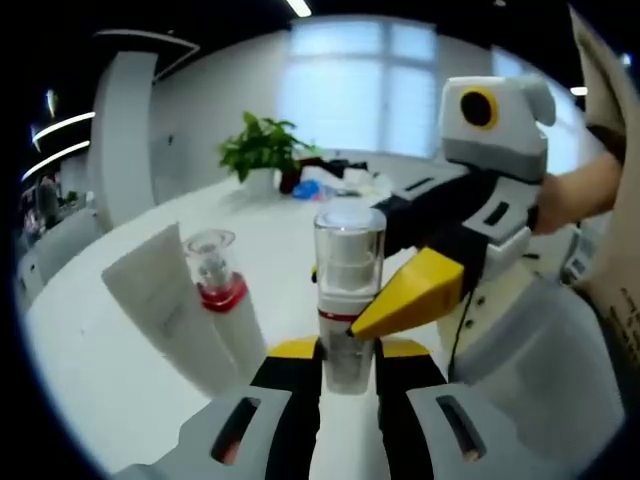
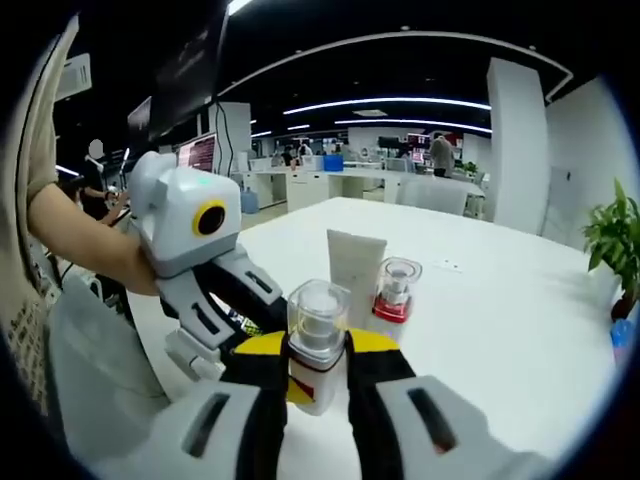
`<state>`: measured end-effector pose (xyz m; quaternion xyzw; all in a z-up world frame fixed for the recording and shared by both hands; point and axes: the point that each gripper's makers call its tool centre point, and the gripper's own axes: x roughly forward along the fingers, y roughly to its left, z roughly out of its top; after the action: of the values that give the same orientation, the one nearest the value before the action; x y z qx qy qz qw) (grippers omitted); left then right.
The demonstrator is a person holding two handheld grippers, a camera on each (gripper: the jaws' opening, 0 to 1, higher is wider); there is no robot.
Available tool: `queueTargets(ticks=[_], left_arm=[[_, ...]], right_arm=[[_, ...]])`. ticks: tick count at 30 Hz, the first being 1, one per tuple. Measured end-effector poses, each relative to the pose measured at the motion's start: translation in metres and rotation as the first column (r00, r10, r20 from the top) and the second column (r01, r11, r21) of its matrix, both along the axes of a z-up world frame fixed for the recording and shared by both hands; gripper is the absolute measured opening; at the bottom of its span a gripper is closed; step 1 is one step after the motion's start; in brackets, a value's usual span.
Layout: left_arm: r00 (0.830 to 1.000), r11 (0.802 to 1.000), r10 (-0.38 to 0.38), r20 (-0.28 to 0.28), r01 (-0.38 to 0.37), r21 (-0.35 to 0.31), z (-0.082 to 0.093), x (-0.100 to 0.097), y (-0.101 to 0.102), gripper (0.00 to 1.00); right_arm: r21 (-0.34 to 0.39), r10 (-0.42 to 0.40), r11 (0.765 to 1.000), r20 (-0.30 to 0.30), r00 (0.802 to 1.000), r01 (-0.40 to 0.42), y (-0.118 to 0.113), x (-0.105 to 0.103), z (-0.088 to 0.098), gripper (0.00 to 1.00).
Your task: Arrange the skincare products in the storage area until every visible bottle or jar stands upright without overlapping.
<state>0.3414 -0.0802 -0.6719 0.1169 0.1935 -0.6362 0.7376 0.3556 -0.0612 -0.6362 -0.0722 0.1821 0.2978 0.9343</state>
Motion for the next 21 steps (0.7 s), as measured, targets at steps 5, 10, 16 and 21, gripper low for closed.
queueTargets(ticks=[5, 10, 16, 21], left_arm=[[1.000, 1.000, 0.002, 0.001, -0.002, 0.027, -0.024, 0.005, -0.002, 0.16], [1.000, 0.999, -0.002, 0.000, 0.002, 0.049, -0.045, 0.008, -0.004, 0.16], [1.000, 0.996, -0.016, 0.017, 0.015, 0.083, -0.061, 0.014, -0.005, 0.16], [1.000, 0.997, -0.016, 0.010, 0.015, 0.078, -0.064, 0.021, -0.005, 0.16]], right_arm=[[-0.055, 0.000, 0.999, -0.003, 1.000, 0.000, 0.000, 0.003, -0.024, 0.21], [-0.085, -0.017, 0.996, -0.027, 1.000, 0.014, -0.003, 0.006, -0.042, 0.21], [-0.114, -0.042, 0.993, -0.035, 0.999, 0.037, -0.006, 0.011, -0.059, 0.21], [-0.130, -0.052, 0.990, -0.027, 0.998, 0.048, -0.008, 0.017, -0.062, 0.21]])
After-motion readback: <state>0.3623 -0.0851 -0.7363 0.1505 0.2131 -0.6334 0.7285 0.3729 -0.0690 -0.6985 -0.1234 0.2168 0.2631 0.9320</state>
